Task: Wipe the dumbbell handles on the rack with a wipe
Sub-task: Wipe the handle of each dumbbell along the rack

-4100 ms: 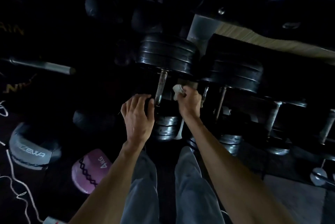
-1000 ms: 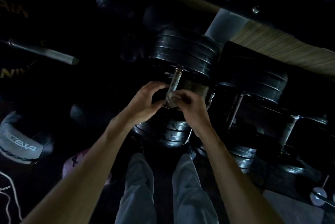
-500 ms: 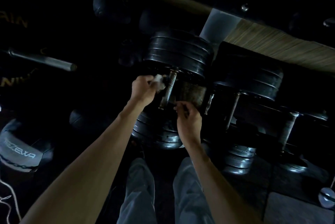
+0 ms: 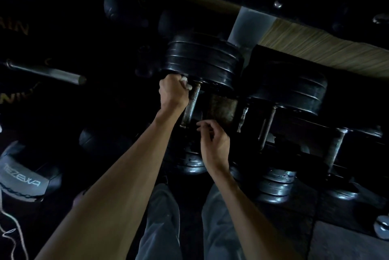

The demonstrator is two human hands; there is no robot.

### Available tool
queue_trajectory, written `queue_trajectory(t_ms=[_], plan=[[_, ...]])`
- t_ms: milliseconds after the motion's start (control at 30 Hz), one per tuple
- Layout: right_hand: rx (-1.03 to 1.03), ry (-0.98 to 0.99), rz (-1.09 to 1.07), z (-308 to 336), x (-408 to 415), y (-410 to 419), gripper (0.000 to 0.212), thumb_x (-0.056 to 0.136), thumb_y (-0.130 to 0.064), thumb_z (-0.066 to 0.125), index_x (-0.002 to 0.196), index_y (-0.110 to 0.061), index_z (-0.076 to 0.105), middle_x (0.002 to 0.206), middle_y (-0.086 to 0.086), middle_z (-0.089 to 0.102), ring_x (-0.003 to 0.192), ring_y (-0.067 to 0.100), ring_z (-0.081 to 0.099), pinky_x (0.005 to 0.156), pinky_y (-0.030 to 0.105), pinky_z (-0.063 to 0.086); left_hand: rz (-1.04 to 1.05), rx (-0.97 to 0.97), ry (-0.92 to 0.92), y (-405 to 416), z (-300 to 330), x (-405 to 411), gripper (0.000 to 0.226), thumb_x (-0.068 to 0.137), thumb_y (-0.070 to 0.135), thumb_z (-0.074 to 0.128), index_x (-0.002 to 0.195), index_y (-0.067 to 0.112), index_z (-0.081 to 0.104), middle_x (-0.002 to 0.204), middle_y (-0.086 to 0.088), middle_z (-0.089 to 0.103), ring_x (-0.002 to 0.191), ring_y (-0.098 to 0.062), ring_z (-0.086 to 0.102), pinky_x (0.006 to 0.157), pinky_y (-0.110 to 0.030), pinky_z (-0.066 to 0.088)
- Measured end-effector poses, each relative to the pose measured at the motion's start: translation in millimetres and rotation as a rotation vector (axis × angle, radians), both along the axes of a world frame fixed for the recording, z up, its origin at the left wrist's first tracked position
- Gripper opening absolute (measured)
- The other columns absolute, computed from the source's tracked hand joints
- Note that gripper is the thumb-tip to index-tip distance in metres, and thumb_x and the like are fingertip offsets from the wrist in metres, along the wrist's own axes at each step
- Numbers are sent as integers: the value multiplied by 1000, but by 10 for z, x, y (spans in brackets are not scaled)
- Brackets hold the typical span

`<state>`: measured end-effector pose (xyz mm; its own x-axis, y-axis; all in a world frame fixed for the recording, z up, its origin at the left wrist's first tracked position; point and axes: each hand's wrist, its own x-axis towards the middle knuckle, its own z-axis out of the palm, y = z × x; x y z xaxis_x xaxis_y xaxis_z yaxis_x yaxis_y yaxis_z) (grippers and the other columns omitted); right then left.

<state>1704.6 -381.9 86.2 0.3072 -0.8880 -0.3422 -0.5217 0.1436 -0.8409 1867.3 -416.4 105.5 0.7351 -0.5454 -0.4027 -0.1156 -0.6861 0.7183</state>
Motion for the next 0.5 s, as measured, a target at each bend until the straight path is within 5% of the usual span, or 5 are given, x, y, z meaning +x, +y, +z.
queue_trajectory(t_ms=[133,233,333,500], plan=[[48,-41,-27,-35,-16,6,19,96,-11,55,92,-19,71,76,-10,66,52,-3,47,52,8,31,-160,138,-3,237,-67,-168,38,100,9,48,61,8,50,60,5,47,54,-9,44,53,-21,39],[46,-62,-46,-58,3,33,19,93,-19,52,89,-21,70,75,-11,64,58,-4,45,55,12,31,-168,124,110,256,-104,-70,34,100,9,50,68,14,62,74,3,62,63,-5,52,57,-14,43],[16,-60,-65,-67,15,40,20,91,-23,50,88,-24,70,80,-10,68,62,1,51,59,17,36,-45,60,193,88,-63,15,37,99,8,50,68,24,61,79,3,65,71,-9,58,66,-30,50],[53,-48,-13,-83,-22,-1,19,95,-10,55,89,-17,71,67,-16,57,54,-3,44,54,10,29,-150,218,-8,206,-87,-44,36,94,10,43,59,12,46,63,6,51,56,-6,46,42,-11,34]])
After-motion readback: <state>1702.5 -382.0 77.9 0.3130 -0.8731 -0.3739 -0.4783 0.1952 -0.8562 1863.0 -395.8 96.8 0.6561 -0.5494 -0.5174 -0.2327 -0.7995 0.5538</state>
